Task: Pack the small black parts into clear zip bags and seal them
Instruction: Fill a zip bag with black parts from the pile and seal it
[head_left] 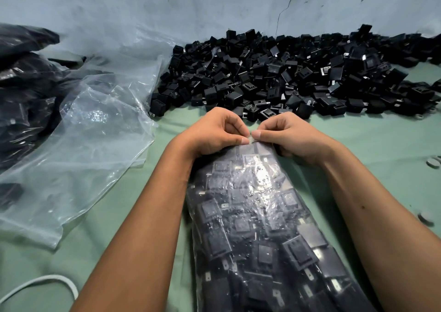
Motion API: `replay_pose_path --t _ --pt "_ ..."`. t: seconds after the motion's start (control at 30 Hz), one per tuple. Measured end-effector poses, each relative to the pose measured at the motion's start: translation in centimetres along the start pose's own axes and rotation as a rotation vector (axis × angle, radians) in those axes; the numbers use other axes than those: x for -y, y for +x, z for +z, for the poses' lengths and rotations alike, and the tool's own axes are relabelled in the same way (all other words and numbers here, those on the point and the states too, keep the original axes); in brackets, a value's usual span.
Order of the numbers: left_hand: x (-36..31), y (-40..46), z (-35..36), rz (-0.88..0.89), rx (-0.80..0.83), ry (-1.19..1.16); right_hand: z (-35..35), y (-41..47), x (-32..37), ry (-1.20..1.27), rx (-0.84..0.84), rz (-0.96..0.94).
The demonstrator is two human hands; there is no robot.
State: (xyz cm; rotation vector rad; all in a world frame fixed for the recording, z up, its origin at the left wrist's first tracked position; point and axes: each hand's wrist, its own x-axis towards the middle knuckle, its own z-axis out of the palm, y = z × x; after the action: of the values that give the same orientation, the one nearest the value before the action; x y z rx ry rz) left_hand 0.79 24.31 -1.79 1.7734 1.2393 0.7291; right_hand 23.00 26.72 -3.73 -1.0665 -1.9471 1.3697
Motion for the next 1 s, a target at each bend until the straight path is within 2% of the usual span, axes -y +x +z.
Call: replay_pose_path --t 0.2,0.33,0.53,0.6,0.73,1.0 --pt "-0.3 0.0 -1.0 -0.152 0.095 0.206 0.0 -0.2 0.2 -0.003 -0.06 0.018" --pt "-0.5 0.2 -0.7 -0.135 0.113 0.231 -0.3 -0.1 0.0 0.008 -0.052 0.035" --pt "-0.6 0.3 -0.4 -0.125 0.112 0.253 -0.9 0.7 1.5 -0.261 0.087 0.088" --pt "-0.5 0.3 -0.4 -0.127 0.11 0.213 -1.0 1.2 2.6 -0.343 0.176 0.096" --pt "-0.4 0.2 -0.3 -0.135 0.09 0.08 -1.1 2.1 3.6 -0.424 0.242 0.062" --pt "-0.2 -0.5 -1.3 -0.154 0.069 0.027 -1.2 2.4 3.0 -0.377 0.289 0.05"
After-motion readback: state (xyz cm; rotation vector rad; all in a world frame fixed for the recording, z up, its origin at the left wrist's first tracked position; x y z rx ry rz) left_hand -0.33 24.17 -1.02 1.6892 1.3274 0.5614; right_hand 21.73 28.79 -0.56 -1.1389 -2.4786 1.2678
